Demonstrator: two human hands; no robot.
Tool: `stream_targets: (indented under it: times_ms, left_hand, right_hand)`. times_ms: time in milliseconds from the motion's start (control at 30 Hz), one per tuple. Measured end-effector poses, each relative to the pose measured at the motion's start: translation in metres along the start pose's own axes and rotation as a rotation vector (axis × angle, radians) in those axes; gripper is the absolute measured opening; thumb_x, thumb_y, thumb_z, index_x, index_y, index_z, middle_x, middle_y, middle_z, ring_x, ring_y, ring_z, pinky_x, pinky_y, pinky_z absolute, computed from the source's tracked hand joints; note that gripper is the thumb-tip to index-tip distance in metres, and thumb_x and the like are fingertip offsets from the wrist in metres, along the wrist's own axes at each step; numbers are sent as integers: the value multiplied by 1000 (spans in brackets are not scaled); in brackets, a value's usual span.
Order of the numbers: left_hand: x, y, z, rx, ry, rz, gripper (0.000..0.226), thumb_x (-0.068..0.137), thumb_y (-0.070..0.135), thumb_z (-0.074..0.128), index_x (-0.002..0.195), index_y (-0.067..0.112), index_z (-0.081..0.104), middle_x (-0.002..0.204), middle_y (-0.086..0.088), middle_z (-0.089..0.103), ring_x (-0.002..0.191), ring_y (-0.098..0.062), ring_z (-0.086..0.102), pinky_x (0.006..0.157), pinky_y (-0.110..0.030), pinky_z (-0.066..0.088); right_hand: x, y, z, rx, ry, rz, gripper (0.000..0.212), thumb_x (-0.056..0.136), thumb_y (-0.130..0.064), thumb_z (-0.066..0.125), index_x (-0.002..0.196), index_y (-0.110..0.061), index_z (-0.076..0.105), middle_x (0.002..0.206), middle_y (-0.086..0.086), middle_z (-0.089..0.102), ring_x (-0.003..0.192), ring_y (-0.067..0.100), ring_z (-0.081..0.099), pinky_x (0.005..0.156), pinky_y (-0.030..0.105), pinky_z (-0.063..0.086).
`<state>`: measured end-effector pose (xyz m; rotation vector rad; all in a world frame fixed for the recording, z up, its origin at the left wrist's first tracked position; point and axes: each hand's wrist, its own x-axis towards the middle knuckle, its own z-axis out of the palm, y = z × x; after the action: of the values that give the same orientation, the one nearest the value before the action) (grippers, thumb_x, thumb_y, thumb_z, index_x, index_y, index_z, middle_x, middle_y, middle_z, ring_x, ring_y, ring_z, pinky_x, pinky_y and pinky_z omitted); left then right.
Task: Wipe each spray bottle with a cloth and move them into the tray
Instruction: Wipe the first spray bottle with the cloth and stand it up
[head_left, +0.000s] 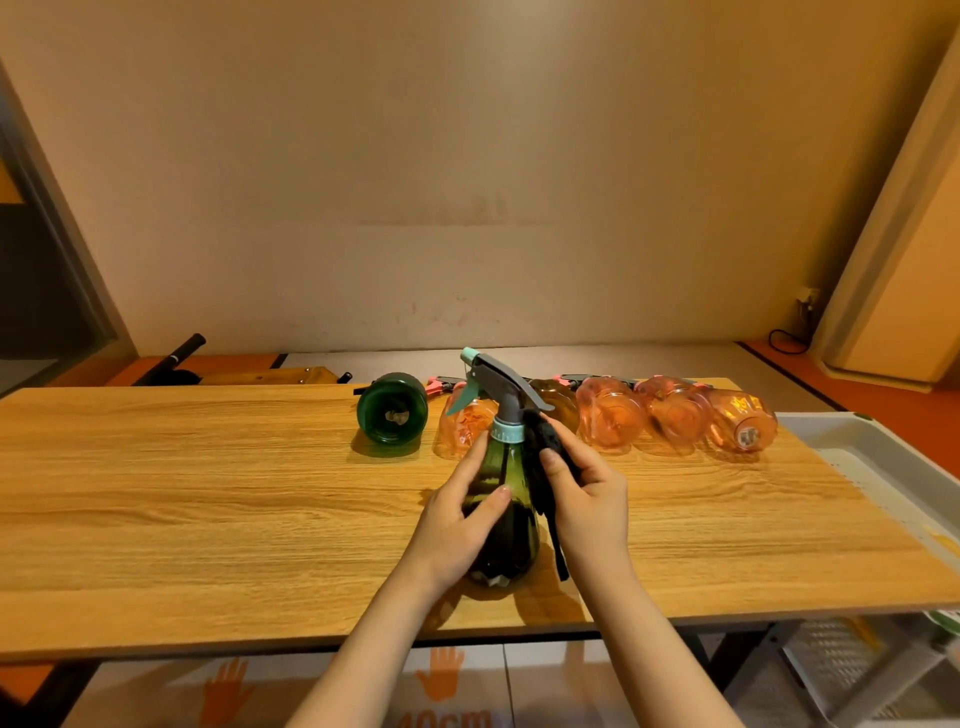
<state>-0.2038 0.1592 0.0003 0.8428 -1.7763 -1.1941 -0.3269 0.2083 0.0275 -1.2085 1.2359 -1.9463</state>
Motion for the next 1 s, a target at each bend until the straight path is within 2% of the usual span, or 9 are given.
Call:
stream_targets:
  times_ms: [100, 200, 300, 400, 467, 600, 733, 833, 1000]
  left_hand:
    - [2, 1, 0, 14, 20, 30, 62, 93, 15, 59, 135, 44, 25, 146, 19, 31, 133, 3, 31, 92, -2, 36]
    - [4, 1, 2, 16, 59, 32, 62, 92, 19, 61, 132, 51, 25, 150, 12, 34, 137, -4, 33, 103, -16, 40]
    - [2, 2, 8, 160, 90, 59, 65, 91, 29, 63, 131, 57, 19, 145, 20, 33, 136, -1, 31, 108, -24, 37]
    - [1, 2, 9, 209, 68, 72, 65, 87, 43, 61, 130, 60, 16, 139, 26, 29, 132, 4, 28, 104, -19, 33]
    - [1, 2, 8, 55, 37, 42, 56, 88, 49, 57, 130, 58, 21, 144, 25, 28, 136, 4, 26, 106, -15, 32]
    - [3, -3, 2, -184, -19, -9, 53, 92, 23, 54, 133, 45, 29, 140, 22, 39, 123, 18, 40, 94, -8, 40]
    - [5, -7, -7, -208, -22, -41, 57, 91, 18, 62, 134, 42, 33, 134, 18, 49, 124, 2, 49, 92, -16, 46]
    - [5, -3, -3, -141, -13, -39, 62, 92, 9, 59, 138, 37, 28, 129, 22, 47, 112, 16, 50, 86, -9, 45]
    - [6, -5, 5, -39, 22, 4, 65, 89, 13, 64, 130, 49, 30, 142, 19, 38, 129, 8, 37, 101, -10, 38]
  right_hand:
    - [-1, 1, 1, -7, 2, -9, 43, 89, 7, 51, 107, -31, 61, 109, -7, 65, 108, 9, 60, 85, 22, 51]
    - [-2, 0, 2, -35, -6, -25, 43, 89, 6, 51, 107, -33, 61, 114, -7, 64, 111, 9, 58, 90, 27, 50]
    - [0, 3, -1, -64, 16, -22, 44, 89, 5, 52, 107, -35, 61, 115, -7, 63, 113, 8, 57, 93, 30, 50]
    - [0, 4, -2, -63, 26, -29, 44, 89, 5, 51, 107, -34, 61, 113, -7, 64, 112, 8, 58, 90, 27, 50]
    - [0, 4, -2, -69, 18, -43, 45, 89, 6, 51, 106, -34, 61, 111, -10, 64, 110, 5, 58, 90, 26, 50]
    - [0, 9, 1, -74, 1, -50, 45, 89, 8, 51, 107, -32, 61, 111, -9, 64, 110, 5, 58, 94, 29, 49]
    - [-2, 18, 4, -145, -7, -54, 46, 88, 6, 54, 108, -34, 61, 116, -4, 64, 117, 11, 54, 99, 34, 46]
    - [-2, 17, 3, -168, 20, -80, 47, 87, 8, 54, 108, -35, 59, 118, 0, 63, 115, 4, 54, 96, 21, 45]
    - [3, 13, -3, -455, 16, -446, 48, 79, 9, 56, 122, -13, 54, 123, -6, 55, 119, -4, 47, 97, 11, 38]
